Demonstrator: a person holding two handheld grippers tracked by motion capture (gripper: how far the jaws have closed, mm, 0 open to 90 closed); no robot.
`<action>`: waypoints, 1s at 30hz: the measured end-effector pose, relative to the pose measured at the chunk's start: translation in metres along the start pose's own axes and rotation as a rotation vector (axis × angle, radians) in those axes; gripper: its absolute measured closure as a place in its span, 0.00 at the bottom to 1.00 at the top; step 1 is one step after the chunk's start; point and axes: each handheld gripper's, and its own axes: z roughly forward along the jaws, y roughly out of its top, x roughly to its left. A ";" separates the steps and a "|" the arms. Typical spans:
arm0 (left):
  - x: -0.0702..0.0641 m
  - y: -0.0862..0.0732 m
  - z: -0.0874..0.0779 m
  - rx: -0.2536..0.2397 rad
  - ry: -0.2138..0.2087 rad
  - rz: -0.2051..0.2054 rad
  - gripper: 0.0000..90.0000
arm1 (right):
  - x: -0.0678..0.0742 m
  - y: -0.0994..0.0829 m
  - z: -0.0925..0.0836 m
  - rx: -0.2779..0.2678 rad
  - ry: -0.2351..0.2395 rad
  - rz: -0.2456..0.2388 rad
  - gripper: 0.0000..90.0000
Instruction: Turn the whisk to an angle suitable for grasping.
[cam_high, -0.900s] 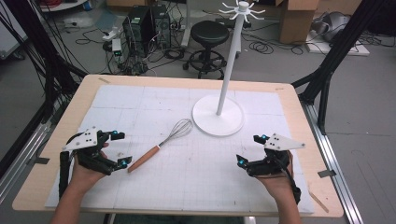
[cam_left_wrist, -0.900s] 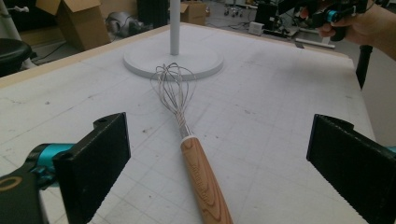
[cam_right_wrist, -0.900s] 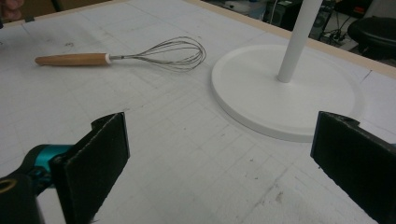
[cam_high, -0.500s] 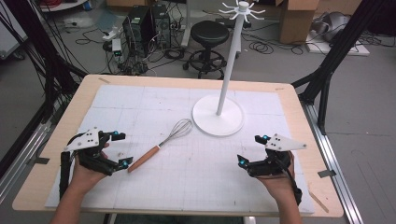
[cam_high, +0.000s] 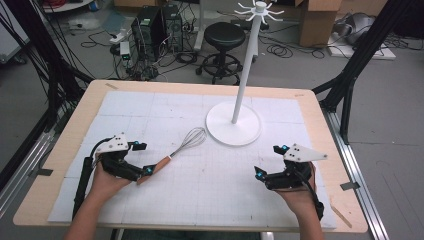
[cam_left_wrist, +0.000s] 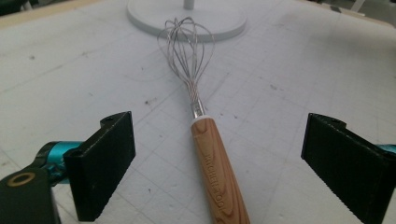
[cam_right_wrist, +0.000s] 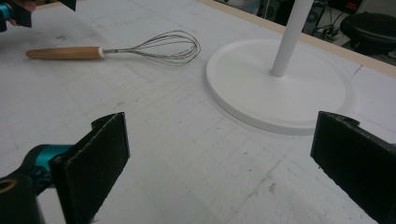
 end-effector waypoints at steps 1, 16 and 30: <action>0.000 0.000 0.000 0.000 0.000 0.000 0.12 | 0.000 0.000 0.000 0.000 0.000 0.000 0.03; -0.004 -0.007 0.024 0.144 -0.006 -0.012 0.31 | 0.003 -0.003 0.005 0.032 0.007 -0.003 0.03; -0.014 -0.009 0.036 0.238 0.034 0.074 0.54 | 0.002 -0.005 0.006 0.043 0.005 -0.003 0.03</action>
